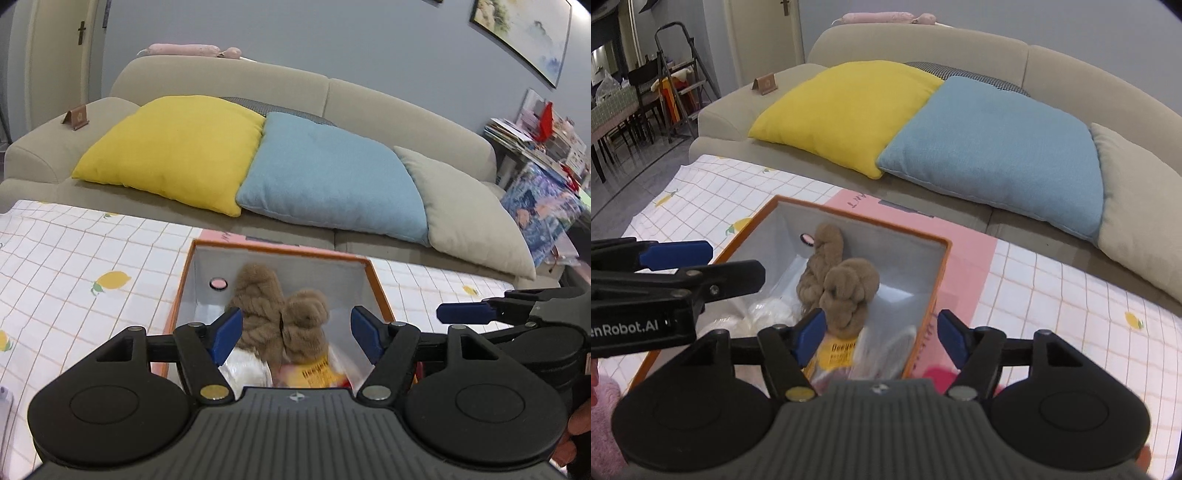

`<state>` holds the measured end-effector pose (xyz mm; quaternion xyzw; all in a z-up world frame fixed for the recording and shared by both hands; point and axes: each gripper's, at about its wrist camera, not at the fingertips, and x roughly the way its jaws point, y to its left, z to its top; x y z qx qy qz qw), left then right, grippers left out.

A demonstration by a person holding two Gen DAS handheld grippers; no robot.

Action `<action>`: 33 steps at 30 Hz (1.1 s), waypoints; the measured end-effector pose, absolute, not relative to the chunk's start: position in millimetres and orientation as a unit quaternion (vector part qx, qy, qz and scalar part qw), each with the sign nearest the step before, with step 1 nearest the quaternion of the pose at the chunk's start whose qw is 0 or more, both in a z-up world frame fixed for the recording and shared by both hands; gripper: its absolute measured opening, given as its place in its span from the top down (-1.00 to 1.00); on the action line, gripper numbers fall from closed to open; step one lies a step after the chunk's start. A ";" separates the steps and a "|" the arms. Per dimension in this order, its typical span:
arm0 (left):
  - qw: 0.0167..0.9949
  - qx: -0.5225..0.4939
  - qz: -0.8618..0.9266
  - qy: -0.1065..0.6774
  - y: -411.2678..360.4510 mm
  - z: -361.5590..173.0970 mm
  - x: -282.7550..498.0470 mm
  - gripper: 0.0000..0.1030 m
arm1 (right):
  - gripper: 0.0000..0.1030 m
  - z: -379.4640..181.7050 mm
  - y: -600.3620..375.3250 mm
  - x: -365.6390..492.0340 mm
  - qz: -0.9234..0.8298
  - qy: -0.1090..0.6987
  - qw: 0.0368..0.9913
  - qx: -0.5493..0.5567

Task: Organize soft objects
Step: 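Move both open tools back to the white bib and brown sponge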

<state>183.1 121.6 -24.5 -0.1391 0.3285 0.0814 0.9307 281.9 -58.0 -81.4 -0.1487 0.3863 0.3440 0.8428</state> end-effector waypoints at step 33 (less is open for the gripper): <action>0.932 -0.078 -0.064 0.347 -35.3 -38.3 111.1 -0.51 | -0.37 -91.1 -286.1 160.2 0.177 0.341 0.922 -0.036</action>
